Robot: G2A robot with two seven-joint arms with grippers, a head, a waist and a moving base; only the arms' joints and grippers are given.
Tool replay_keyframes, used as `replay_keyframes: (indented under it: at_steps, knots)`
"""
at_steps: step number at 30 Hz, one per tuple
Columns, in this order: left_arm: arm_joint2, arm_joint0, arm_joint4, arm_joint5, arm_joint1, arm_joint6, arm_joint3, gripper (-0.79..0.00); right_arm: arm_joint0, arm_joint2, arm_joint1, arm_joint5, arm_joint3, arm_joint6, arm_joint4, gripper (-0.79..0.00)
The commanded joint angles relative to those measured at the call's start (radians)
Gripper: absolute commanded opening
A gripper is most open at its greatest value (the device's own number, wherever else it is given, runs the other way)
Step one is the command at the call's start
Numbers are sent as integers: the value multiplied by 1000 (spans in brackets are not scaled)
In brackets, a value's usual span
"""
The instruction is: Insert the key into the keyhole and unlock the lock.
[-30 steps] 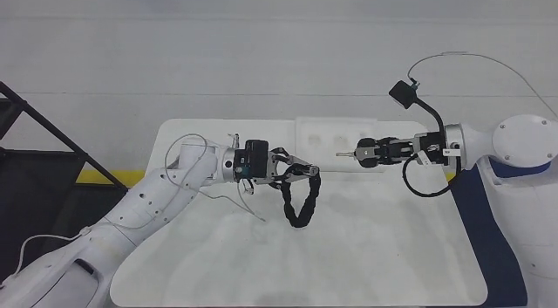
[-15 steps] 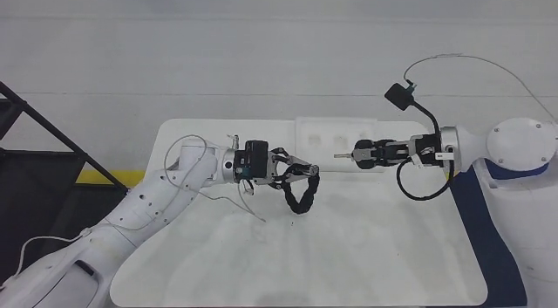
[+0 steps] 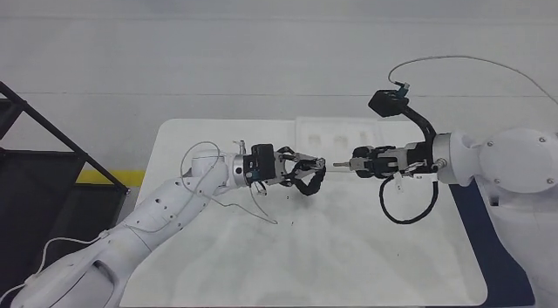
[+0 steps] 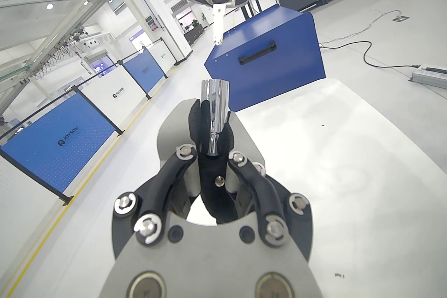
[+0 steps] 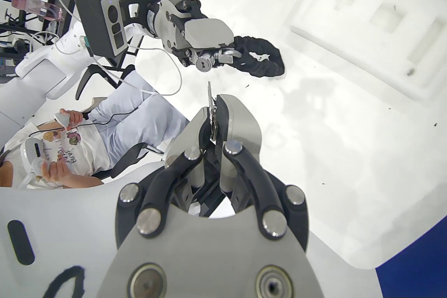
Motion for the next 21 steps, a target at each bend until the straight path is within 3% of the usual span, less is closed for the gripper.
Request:
replay_keyframes:
  at_steps: [1,9,21]
  knots:
    - [15,-10,-2,-4,-15,20,23,-785,4,-14,6,3,-12,-3,-23,-785]
    - [47,-44,26,-2,-61,57,88,-785,36,-72,33,4,-16,-4,-35,-785]
    - [52,-56,57,-10,-95,91,142,-785,95,-164,71,24,-17,-24,-21,-785]
